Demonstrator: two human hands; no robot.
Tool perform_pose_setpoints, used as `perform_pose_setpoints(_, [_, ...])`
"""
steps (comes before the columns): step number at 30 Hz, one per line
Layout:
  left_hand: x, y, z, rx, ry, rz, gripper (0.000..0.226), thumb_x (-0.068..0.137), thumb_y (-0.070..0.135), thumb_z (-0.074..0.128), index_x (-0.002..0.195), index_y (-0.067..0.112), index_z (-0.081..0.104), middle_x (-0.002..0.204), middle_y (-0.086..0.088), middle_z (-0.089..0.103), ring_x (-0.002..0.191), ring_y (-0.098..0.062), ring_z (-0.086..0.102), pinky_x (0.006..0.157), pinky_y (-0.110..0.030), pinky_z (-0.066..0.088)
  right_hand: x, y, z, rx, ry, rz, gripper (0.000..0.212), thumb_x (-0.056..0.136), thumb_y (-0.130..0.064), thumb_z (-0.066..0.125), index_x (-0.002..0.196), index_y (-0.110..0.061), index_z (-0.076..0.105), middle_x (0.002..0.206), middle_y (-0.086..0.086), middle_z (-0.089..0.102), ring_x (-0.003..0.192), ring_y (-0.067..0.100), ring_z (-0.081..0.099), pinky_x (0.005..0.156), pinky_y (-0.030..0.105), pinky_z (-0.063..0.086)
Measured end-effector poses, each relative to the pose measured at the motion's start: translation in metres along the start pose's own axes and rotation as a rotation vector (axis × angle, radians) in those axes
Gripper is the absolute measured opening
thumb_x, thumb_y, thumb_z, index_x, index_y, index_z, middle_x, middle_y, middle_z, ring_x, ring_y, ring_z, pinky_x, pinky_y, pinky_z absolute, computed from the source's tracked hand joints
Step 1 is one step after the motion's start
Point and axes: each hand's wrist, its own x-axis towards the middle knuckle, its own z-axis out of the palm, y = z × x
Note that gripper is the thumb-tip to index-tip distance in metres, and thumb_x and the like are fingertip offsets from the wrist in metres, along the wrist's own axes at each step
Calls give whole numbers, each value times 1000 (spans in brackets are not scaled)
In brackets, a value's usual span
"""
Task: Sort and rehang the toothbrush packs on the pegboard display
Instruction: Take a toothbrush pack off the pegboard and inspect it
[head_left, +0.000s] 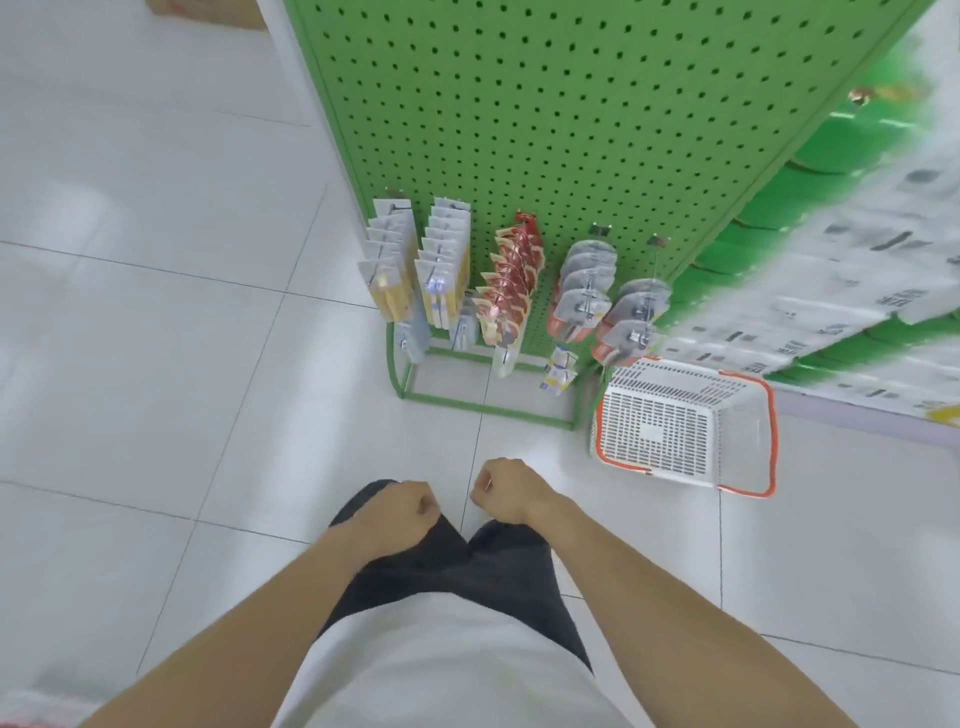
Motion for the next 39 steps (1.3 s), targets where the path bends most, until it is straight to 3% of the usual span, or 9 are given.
perform_pose_setpoints(6, [42, -18, -62, 99, -71, 5, 25, 101, 29, 45, 81, 17, 55, 85, 1, 58, 77, -17, 54, 71, -29, 46, 45, -31, -22, 83, 25, 33, 28, 99, -27, 55, 114, -6, 67, 118, 6, 69, 109, 27, 64, 93, 34, 52])
perform_pose_setpoints(14, [105, -65, -181, 219, -149, 102, 24, 100, 28, 46, 98, 14, 65, 101, 1, 69, 96, -20, 63, 92, -32, 50, 100, -100, -21, 246, 82, 185, 28, 98, -28, 55, 113, -8, 67, 116, 6, 70, 107, 26, 66, 92, 34, 53])
perform_pose_setpoints(19, [132, -95, -234, 282, -147, 118, 19, 100, 24, 47, 88, 21, 61, 91, 8, 64, 82, -10, 60, 71, -23, 46, 129, -145, -25, 410, 151, 230, 21, 97, -30, 56, 109, -14, 64, 106, -2, 66, 95, 20, 62, 86, 30, 52])
perform_pose_setpoints(21, [146, -101, -244, 232, -89, 109, 17, 97, 21, 49, 92, 17, 65, 88, 10, 65, 77, -3, 60, 66, -18, 45, 143, -151, -28, 455, 226, 235, 15, 97, -27, 54, 103, -17, 63, 100, -5, 64, 90, 17, 60, 79, 27, 50])
perform_pose_setpoints(26, [198, -127, -230, -75, 114, 122, 12, 96, 18, 57, 91, 21, 66, 88, 3, 69, 83, -21, 67, 81, -35, 57, 202, -147, -24, 455, 400, 143, 20, 97, -20, 52, 80, -13, 58, 73, -3, 61, 64, 13, 53, 62, 28, 46])
perform_pose_setpoints(28, [220, -134, -215, -204, 263, 191, 8, 96, 15, 59, 98, 19, 66, 88, 4, 68, 79, -15, 66, 78, -29, 55, 231, -143, -16, 470, 516, 50, 17, 98, -18, 56, 81, -19, 57, 71, -7, 61, 64, 9, 55, 64, 29, 46])
perform_pose_setpoints(30, [239, -138, -197, -359, 439, 282, 15, 95, 10, 62, 108, 18, 63, 94, 8, 67, 81, -4, 62, 76, -21, 49, 260, -135, -4, 515, 652, -42, 8, 99, -22, 58, 94, -17, 64, 82, -5, 68, 75, 12, 63, 72, 31, 52])
perform_pose_setpoints(35, [279, -145, -150, -525, 771, 485, 35, 94, 11, 67, 120, 26, 50, 113, 18, 59, 105, 2, 57, 90, -16, 44, 310, -111, 29, 485, 891, -176, 33, 103, -42, 51, 125, -20, 58, 113, -9, 67, 100, 9, 63, 88, 34, 53])
perform_pose_setpoints(39, [327, -156, -134, -566, 857, 672, 39, 93, 33, 62, 127, 28, 45, 123, 22, 55, 116, -8, 57, 97, -15, 43, 350, -103, 44, 423, 991, -283, 50, 106, -39, 49, 151, -19, 40, 145, -15, 47, 131, -3, 43, 104, 9, 33])
